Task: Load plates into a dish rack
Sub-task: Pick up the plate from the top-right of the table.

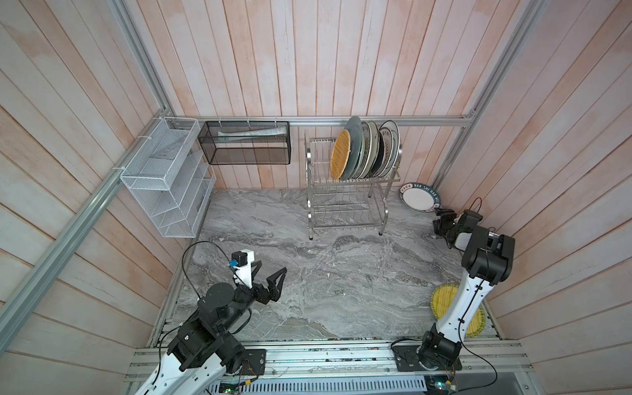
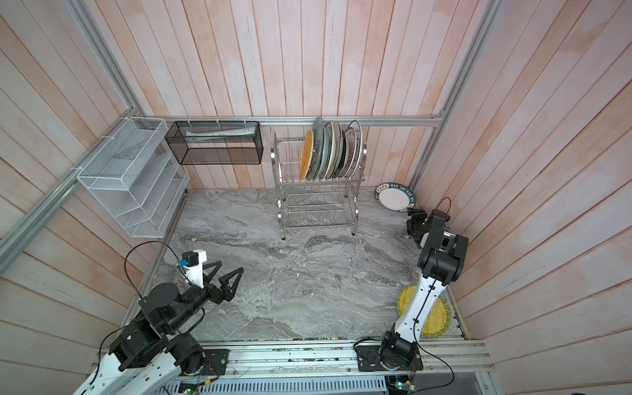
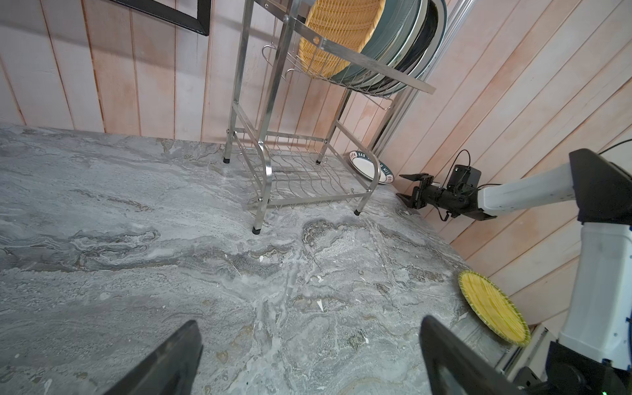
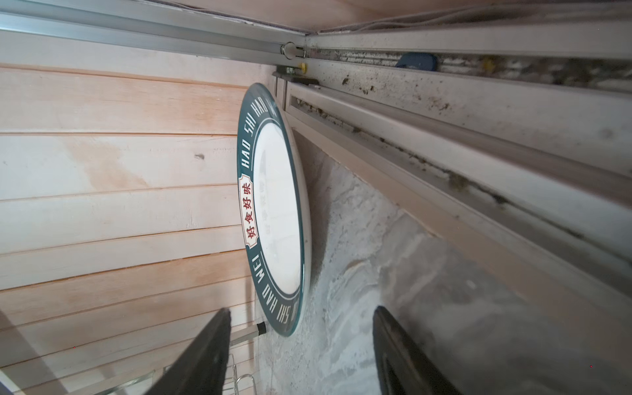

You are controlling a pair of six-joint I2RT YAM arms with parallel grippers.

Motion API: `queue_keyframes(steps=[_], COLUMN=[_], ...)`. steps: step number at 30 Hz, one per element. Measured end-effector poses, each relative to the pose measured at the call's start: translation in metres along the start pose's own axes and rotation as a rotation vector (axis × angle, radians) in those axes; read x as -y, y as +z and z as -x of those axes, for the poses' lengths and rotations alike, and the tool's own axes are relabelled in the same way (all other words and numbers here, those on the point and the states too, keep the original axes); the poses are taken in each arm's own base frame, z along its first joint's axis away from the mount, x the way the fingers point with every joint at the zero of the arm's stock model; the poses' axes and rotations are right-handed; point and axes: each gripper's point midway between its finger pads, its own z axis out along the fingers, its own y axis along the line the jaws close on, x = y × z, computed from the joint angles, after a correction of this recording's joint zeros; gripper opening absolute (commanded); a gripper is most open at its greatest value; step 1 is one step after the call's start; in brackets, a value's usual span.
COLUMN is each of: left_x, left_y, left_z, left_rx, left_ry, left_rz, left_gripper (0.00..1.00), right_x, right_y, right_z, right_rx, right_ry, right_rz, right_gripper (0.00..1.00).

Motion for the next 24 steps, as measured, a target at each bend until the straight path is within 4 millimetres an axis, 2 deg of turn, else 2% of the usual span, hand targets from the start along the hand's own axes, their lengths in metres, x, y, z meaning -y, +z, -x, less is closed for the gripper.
queue_keyframes(steps=[2, 6, 13, 18, 24], left_x=[0.0, 0.0, 0.0, 0.0, 0.0], left_y=[0.0, 0.0, 0.0, 0.0, 0.0], left_z=[0.0, 0.0, 0.0, 0.0, 0.0], left_rx=[0.001, 0.001, 0.001, 0.002, 0.001], left_ry=[0.0, 0.0, 0.0, 0.0, -0.001], left_rz=[0.0, 0.0, 0.001, 0.002, 0.002], left_gripper=[1.0, 1.0, 1.0, 1.0, 1.0], right_x=[-0.001, -0.002, -0.004, -0.006, 0.001], right_y=[0.004, 0.017, 0.045, 0.056, 0.062], right_z=[0.003, 0.006, 0.002, 0.001, 0.001], right_rx=[-0.004, -0.02, -0.054, -0.065, -0.071], right_ry=[-0.002, -0.004, -0.022, -0.022, -0.009], right_rz=[-0.007, -0.019, -0.026, -0.036, -0.048], right_gripper=[0.63, 0.53, 0.44, 0.36, 0.12])
